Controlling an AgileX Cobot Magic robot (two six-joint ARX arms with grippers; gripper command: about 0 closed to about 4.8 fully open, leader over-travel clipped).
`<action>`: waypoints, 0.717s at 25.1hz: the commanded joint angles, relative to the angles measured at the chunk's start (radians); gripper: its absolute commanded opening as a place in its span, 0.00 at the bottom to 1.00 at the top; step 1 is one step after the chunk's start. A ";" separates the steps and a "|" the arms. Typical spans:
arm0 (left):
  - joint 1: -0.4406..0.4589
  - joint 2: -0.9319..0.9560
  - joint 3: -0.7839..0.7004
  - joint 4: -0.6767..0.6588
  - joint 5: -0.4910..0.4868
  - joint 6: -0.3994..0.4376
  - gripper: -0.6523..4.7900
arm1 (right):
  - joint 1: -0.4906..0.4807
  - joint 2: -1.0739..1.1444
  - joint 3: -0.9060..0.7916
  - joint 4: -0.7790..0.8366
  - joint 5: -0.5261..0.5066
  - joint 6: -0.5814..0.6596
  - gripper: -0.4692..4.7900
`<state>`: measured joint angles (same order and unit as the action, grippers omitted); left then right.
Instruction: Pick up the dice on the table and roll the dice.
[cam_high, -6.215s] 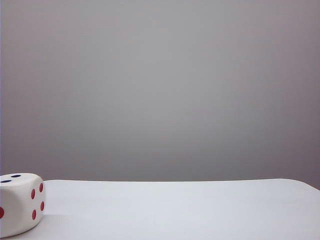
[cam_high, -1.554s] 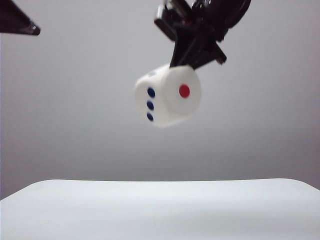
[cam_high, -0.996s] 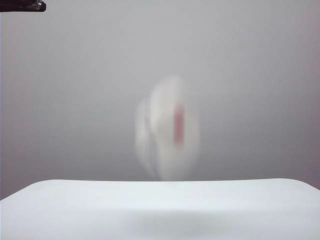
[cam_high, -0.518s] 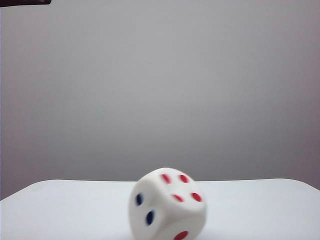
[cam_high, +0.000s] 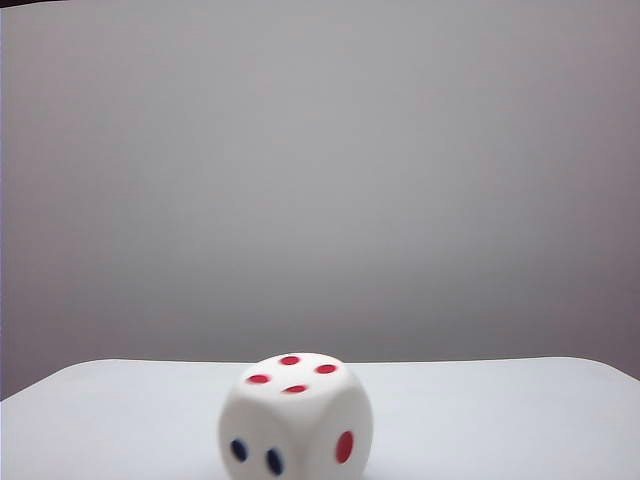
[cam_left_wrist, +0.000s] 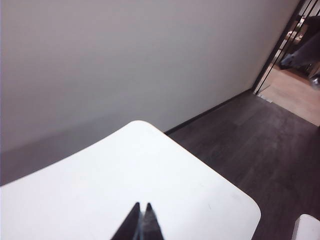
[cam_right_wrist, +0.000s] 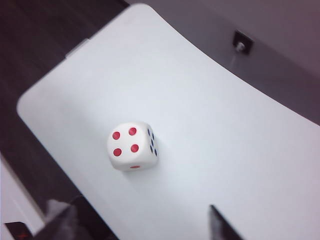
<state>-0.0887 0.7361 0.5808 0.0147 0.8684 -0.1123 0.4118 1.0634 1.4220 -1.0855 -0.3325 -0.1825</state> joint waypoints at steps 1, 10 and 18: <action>0.001 -0.043 0.002 -0.117 -0.094 0.019 0.11 | 0.002 -0.046 -0.070 0.033 -0.010 0.048 0.76; 0.001 -0.169 0.002 -0.447 -0.320 0.075 0.11 | 0.002 -0.095 -0.267 0.167 -0.014 0.165 0.56; 0.001 -0.318 0.001 -0.477 -0.608 0.154 0.11 | 0.002 -0.215 -0.443 0.462 0.143 0.292 0.29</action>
<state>-0.0883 0.4324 0.5808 -0.4984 0.3069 0.0223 0.4122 0.8749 0.9981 -0.7120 -0.2508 0.0898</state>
